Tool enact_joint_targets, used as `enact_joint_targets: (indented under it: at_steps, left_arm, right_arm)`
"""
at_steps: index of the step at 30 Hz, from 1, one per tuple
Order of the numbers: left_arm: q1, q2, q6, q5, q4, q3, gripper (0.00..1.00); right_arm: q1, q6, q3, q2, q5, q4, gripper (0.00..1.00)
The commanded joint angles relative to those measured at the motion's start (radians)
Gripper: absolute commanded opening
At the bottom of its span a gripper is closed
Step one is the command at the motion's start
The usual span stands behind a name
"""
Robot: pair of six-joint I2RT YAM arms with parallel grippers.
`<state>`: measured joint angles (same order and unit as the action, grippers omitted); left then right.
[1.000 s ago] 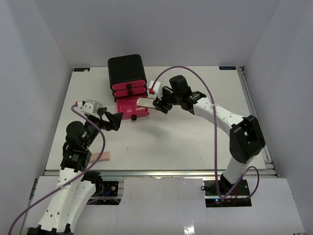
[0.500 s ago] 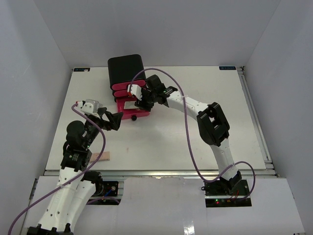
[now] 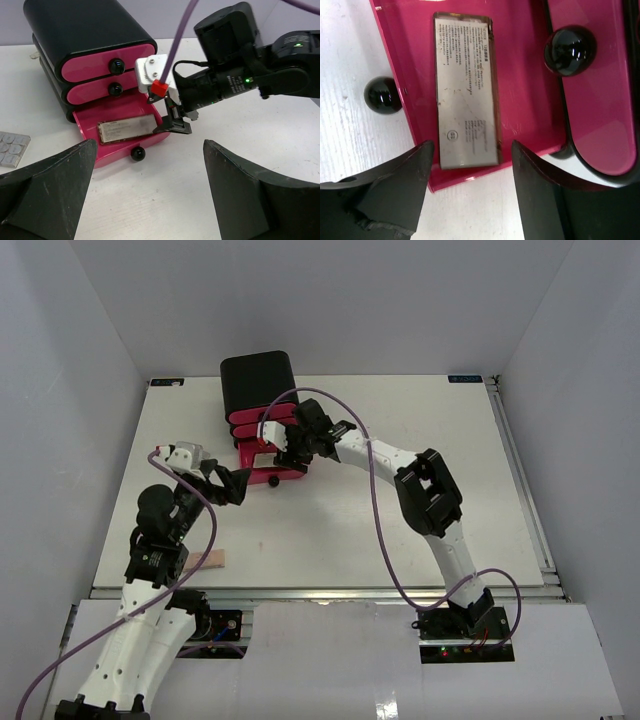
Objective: Organize the makeup
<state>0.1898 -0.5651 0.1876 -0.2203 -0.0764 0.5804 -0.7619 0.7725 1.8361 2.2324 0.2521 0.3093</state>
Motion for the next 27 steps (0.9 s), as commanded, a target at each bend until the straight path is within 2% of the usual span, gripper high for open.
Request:
enact_joint_targets:
  at_steps: [1, 4, 6, 8, 10, 14, 16, 19, 21, 24, 27]
  left_arm:
    - [-0.003, -0.018, 0.002, 0.024, -0.007, -0.003, 0.98]
    - [-0.006, -0.041, 0.015, 0.026, -0.013, 0.001, 0.98]
    - [-0.009, -0.061, 0.025, 0.033, -0.018, 0.005, 0.98]
    - [-0.010, -0.097, 0.046, 0.055, -0.033, 0.014, 0.98]
    - [-0.014, -0.145, 0.089, 0.076, -0.058, 0.030, 0.98]
    - [-0.035, -0.299, 0.179, 0.060, -0.126, 0.079, 0.98]
    - [-0.042, -0.362, 0.248, 0.028, -0.158, 0.096, 0.98]
    - [-0.059, -0.435, 0.488, 0.064, -0.292, 0.136, 0.98]
    - [-0.066, -0.464, 0.693, 0.150, -0.465, 0.171, 0.98]
    - [-0.075, -0.501, 0.933, 0.190, -0.726, 0.194, 0.98]
    - [-0.076, -0.466, 1.096, 0.211, -0.882, 0.144, 0.98]
  right_arm:
    - [0.015, -0.026, -0.061, -0.210, 0.022, -0.024, 0.76]
    - [0.039, -0.073, -0.132, -0.321, 0.086, -0.005, 0.85]
    - [0.061, -0.092, -0.189, -0.402, 0.157, 0.020, 0.88]
    - [0.091, -0.113, -0.267, -0.491, 0.286, 0.054, 0.92]
    - [0.124, -0.131, -0.349, -0.601, 0.445, 0.067, 0.93]
    - [0.167, -0.167, -0.538, -0.765, 0.615, 0.076, 0.94]
    - [0.179, -0.177, -0.627, -0.801, 0.652, 0.074, 0.94]
    - [0.234, -0.179, -0.817, -0.931, 0.706, -0.013, 0.96]
    - [0.312, -0.268, -0.908, -1.030, 0.703, -0.156, 0.90]
    - [0.392, -0.364, -0.956, -1.069, 0.727, -0.243, 0.90]
    - [0.398, -0.426, -0.973, -1.076, 0.691, -0.281, 0.90]
